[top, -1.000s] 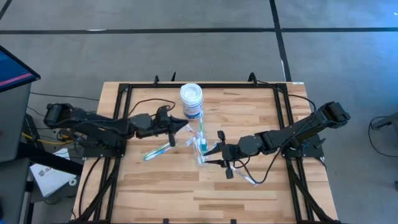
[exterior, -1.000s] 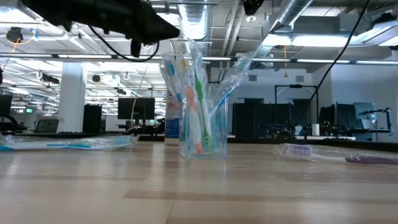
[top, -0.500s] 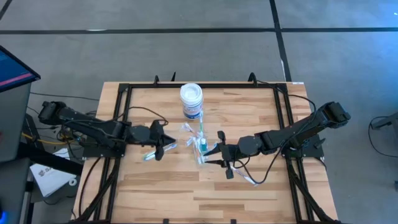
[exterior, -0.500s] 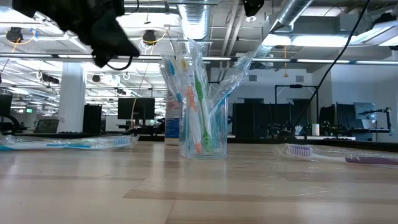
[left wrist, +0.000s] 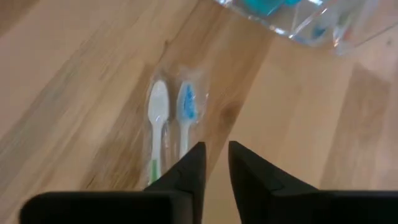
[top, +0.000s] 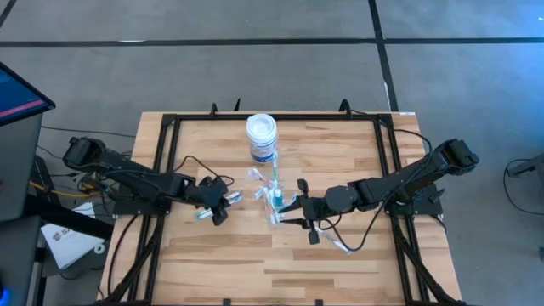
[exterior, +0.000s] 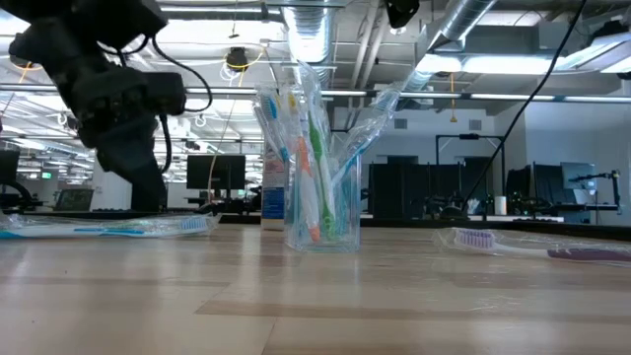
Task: Pick & Place toothbrushing station
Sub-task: Put the blue toothbrush into the Transparent organizer
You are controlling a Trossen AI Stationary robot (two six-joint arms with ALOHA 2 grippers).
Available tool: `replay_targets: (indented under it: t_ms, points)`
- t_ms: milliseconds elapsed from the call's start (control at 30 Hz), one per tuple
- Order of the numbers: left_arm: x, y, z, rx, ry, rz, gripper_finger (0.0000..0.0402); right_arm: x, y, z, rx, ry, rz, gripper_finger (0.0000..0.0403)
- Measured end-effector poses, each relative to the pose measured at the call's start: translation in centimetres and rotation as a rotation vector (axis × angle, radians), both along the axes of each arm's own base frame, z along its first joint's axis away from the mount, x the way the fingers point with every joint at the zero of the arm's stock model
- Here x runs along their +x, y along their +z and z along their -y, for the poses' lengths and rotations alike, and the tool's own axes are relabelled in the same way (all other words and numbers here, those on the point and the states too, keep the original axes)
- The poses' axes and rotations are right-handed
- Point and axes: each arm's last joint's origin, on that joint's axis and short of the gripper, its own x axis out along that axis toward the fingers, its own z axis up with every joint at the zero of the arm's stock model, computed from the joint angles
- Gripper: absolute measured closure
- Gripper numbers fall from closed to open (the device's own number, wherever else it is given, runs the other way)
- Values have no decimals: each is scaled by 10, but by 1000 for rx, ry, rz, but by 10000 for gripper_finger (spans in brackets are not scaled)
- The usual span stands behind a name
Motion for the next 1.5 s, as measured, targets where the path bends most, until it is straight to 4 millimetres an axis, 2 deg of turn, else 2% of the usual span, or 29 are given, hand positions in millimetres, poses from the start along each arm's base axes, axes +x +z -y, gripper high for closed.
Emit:
replay_targets:
  t_ms: [167, 300, 667, 933, 1233, 1500]
  points:
    - [2, -10, 1, 8, 2, -55, 300, 0, -1, 0, -3, 0, -8, 294]
    - [4, -18, 1, 6, -6, -97, 285, 0, -1, 0, -3, 0, -9, 294]
    - [4, -20, 1, 17, -16, -110, 285, 0, -1, 0, -4, 0, -11, 294]
    - [6, -20, -8, 58, 4, -113, 282, 0, -1, 0, -4, 0, -12, 294]
    - [7, -23, -10, -26, -3, -133, 277, 0, -1, 0, -5, 0, -14, 294]
    - [6, -23, -9, -32, -12, -134, 291, 0, -1, 0, -5, 0, -14, 294]
